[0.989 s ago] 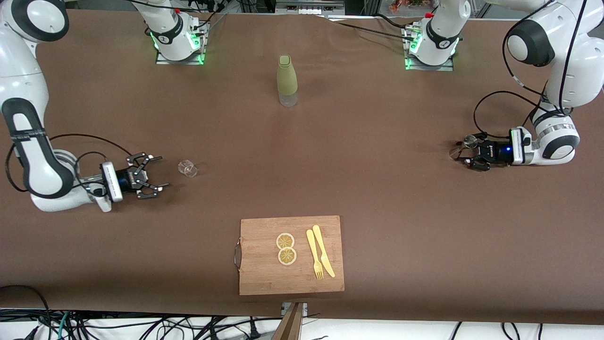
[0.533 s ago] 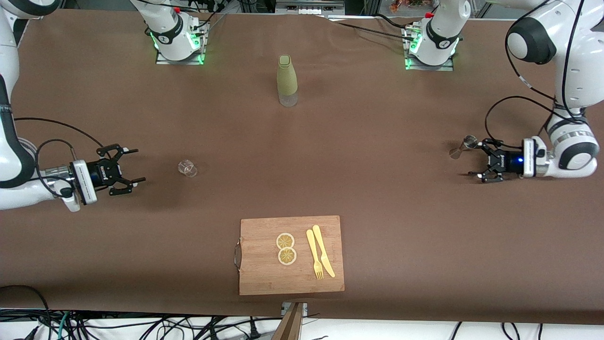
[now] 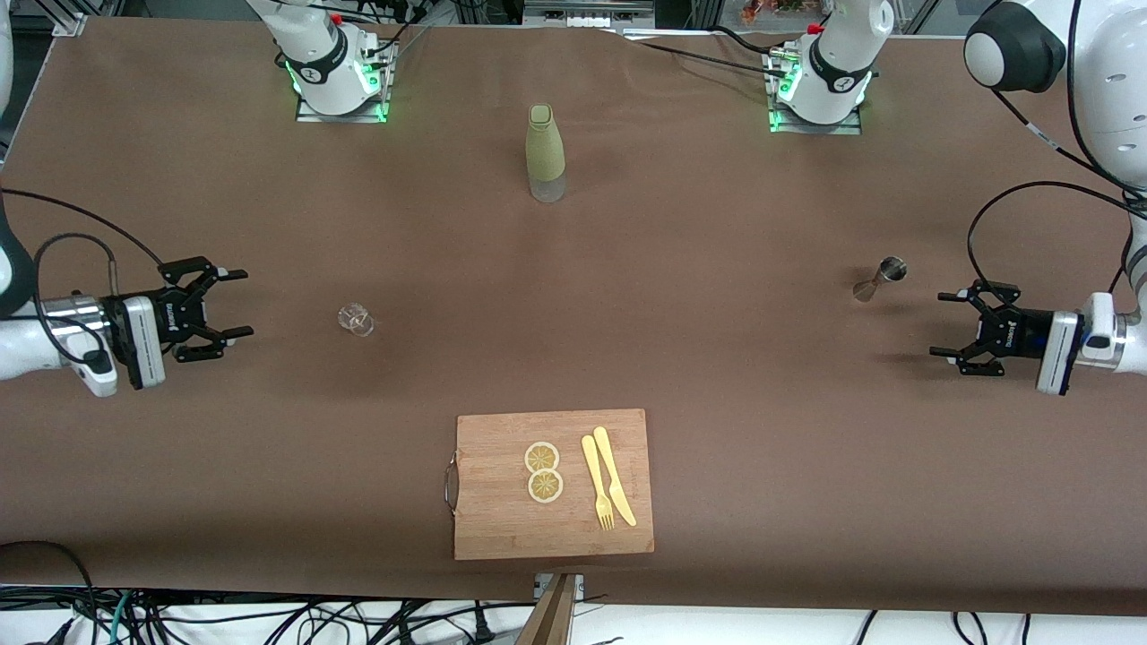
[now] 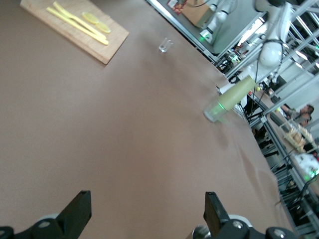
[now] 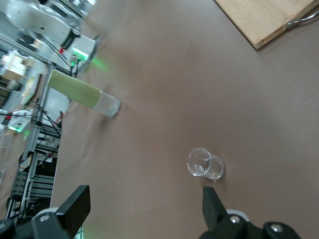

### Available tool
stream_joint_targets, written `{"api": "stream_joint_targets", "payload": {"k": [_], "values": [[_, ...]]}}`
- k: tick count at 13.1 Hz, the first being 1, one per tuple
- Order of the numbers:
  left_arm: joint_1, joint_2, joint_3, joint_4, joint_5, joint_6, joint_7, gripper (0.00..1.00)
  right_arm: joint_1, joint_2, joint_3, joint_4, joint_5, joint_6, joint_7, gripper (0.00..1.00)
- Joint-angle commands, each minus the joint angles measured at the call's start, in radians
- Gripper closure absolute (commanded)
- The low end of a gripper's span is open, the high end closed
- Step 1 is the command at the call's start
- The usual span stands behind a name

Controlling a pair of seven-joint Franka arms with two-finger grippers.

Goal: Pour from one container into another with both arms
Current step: 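Open both grippers to release the beaker and the jigger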

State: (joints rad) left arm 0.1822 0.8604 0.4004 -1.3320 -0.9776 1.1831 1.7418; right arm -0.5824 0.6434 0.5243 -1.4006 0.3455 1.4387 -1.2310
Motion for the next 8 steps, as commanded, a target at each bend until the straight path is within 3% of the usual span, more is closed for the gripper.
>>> {"api": "stream_joint_targets", "payload": {"k": [1, 4, 7, 8], "values": [[-0.033, -0.059, 0.0, 0.023, 0.08, 0.023, -0.242, 0.0, 0.128, -0.158, -0.148, -0.037, -0.019, -0.015, 0.079, 0.0], [-0.087, -0.161, -0.012, 0.083, 0.264, 0.056, -0.518, 0.0, 0.316, -0.244, -0.369, -0.041, -0.019, -0.026, 0.094, 0.0], [-0.104, -0.257, -0.116, 0.088, 0.442, 0.111, -0.75, 0.0, 0.445, -0.326, -0.483, -0.061, -0.034, -0.05, 0.305, 0.0], [-0.107, -0.288, -0.156, 0.088, 0.506, 0.128, -0.834, 0.0, 0.472, -0.356, -0.487, -0.075, -0.06, -0.05, 0.394, 0.0]]}}
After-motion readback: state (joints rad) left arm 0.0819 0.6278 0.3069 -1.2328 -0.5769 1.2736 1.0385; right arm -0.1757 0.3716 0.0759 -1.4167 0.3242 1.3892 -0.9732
